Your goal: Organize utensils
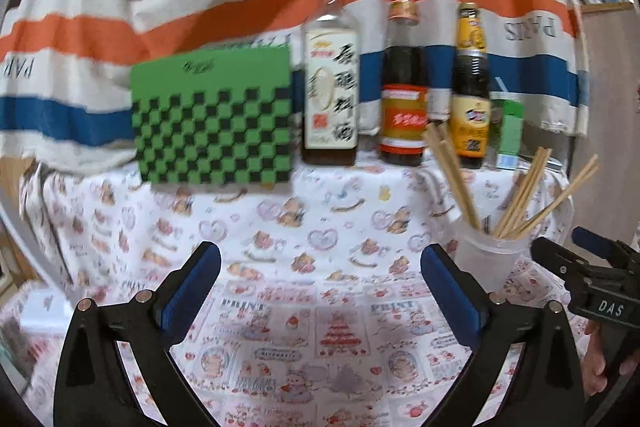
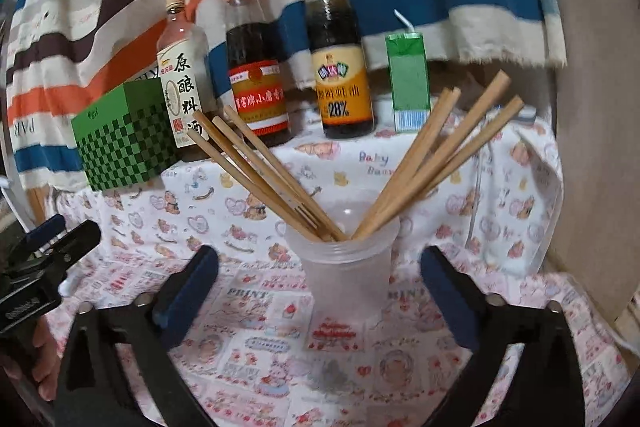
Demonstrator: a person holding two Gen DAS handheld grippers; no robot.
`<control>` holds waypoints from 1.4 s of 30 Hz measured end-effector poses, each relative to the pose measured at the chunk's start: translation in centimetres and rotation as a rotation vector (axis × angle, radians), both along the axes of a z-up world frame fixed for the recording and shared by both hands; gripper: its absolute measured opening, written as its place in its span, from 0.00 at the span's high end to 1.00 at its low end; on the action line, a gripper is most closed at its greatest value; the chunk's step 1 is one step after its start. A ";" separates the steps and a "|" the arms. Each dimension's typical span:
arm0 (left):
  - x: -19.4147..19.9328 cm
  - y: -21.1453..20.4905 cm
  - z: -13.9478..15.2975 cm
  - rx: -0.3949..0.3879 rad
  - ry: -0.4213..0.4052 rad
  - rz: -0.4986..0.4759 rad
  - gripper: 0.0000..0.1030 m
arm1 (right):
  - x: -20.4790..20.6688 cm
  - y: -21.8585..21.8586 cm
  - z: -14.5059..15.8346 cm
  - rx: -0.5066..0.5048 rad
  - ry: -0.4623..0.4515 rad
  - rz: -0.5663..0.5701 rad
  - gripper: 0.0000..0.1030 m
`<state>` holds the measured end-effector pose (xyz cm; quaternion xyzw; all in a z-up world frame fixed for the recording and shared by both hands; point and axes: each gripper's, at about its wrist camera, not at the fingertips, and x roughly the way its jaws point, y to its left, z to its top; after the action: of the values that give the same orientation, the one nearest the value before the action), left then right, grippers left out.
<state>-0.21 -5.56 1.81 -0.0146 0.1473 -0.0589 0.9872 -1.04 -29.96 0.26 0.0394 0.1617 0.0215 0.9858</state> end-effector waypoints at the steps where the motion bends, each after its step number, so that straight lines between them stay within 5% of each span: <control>1: 0.3 0.2 -0.3 -0.007 0.015 -0.002 0.03 | -0.1 0.4 -0.2 -0.033 -0.016 -0.009 0.00; 9: 0.8 0.6 -1.9 0.013 0.031 0.017 0.01 | 0.4 1.2 -0.8 -0.118 -0.034 -0.037 0.00; 18: 0.7 0.8 -2.1 0.024 0.016 0.085 0.01 | 0.6 1.1 -0.9 -0.109 -0.026 -0.048 0.00; 42: 0.4 -0.4 -2.0 0.078 0.000 0.063 0.01 | 0.3 1.8 -0.9 -0.140 -0.043 -0.059 0.00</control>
<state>0.19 -5.97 -0.18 0.0194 0.1489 -0.0222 0.9884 -0.70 -28.13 -0.63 -0.0255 0.1406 -0.0184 0.9896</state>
